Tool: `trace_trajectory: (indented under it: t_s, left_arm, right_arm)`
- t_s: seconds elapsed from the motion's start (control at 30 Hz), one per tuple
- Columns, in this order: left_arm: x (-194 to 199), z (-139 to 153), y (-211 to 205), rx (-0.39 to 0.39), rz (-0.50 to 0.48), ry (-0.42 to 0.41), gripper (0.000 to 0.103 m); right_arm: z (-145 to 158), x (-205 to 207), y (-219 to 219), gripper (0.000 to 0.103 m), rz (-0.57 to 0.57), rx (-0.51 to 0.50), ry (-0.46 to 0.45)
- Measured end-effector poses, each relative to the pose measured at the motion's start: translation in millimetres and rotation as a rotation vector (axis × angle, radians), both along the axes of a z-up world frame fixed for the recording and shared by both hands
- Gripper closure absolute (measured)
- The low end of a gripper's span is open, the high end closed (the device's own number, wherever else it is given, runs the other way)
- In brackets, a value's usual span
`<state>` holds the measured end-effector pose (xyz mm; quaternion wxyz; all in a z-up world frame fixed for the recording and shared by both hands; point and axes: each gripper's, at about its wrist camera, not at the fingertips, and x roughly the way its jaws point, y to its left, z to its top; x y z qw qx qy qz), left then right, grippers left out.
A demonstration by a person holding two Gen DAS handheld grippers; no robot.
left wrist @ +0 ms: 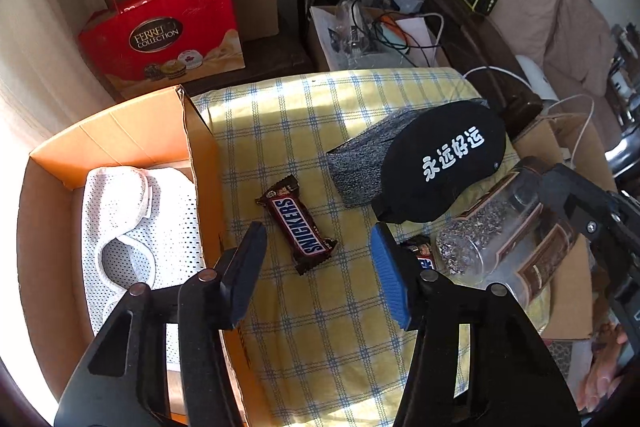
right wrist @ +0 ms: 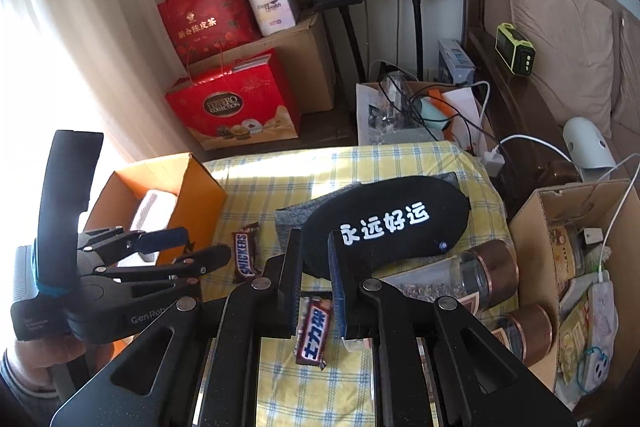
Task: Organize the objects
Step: 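Hold the blue bar in the right gripper while the left gripper grasps the brown Snickers bar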
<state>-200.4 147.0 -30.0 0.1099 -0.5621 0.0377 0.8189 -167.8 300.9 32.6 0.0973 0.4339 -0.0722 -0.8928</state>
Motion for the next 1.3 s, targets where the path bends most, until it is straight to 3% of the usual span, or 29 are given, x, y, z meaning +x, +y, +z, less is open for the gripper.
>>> trace_trajectory:
  t_s: [0.23, 0.3, 0.47, 0.67, 0.87, 0.97, 1.3]
  left_arm:
    - [-22, -32, 12, -0.064, 0.028, -0.084, 0.053]
    - [-25, -40, 17, -0.103, 0.040, -0.096, 0.059]
    - [-30, -44, 26, -0.162, 0.082, -0.069, 0.059]
    - [-19, -42, 49, -0.214, 0.026, -0.012, 0.060]
    - [-41, -71, 29, -0.243, 0.163, -0.072, 0.061]
    - [-41, -84, 33, -0.284, 0.170, -0.075, 0.060]
    - [-38, -84, 22, -0.219, 0.250, -0.003, 0.054]
  right_arm:
    - [-13, 8, 5, 0.087, -0.017, 0.000, -0.012]
    - [-13, 9, 7, 0.087, -0.022, -0.013, -0.009]
    - [-13, 10, 7, 0.087, -0.021, -0.019, -0.011]
    - [-13, 13, 7, 0.087, -0.035, -0.015, 0.003]
    - [-13, 13, 7, 0.087, -0.041, -0.008, 0.003]
    - [-13, 14, 7, 0.087, -0.043, -0.010, 0.003]
    - [-18, 30, 6, 0.082, -0.045, 0.005, -0.004]
